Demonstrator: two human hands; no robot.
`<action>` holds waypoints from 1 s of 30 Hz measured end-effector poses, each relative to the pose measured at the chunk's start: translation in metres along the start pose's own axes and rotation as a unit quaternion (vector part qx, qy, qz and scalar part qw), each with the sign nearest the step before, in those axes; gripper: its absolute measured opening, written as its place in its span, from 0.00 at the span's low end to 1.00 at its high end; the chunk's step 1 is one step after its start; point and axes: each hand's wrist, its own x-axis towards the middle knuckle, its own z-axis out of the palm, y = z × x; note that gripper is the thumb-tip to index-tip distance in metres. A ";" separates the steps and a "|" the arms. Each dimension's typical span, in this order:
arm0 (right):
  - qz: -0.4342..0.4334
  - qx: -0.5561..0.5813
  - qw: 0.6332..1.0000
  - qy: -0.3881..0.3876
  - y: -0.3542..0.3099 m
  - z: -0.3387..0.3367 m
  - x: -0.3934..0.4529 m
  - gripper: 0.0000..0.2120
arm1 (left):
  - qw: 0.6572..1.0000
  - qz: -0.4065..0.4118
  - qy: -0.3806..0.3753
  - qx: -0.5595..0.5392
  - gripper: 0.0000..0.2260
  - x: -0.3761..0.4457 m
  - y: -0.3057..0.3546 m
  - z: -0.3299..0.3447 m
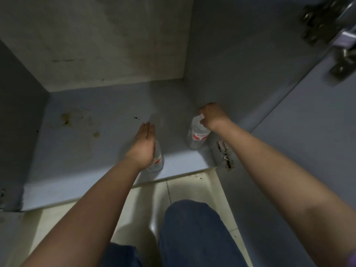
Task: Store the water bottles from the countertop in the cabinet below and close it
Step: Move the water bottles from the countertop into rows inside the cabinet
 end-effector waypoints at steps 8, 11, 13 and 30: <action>0.102 0.042 0.992 0.061 0.014 0.007 0.020 0.18 | 0.999 -0.004 -0.032 0.012 0.29 -0.002 0.000 -0.004; 0.128 0.059 0.988 0.067 0.014 0.008 0.027 0.19 | 0.999 -0.008 -0.031 0.009 0.29 -0.002 0.002 -0.004; 0.122 0.061 0.989 0.062 0.016 0.009 0.029 0.20 | 0.999 -0.012 -0.028 0.009 0.29 0.000 0.003 -0.002; 0.042 0.003 0.996 0.078 0.017 0.011 0.028 0.14 | 1.000 -0.007 -0.022 0.020 0.27 0.003 0.001 -0.001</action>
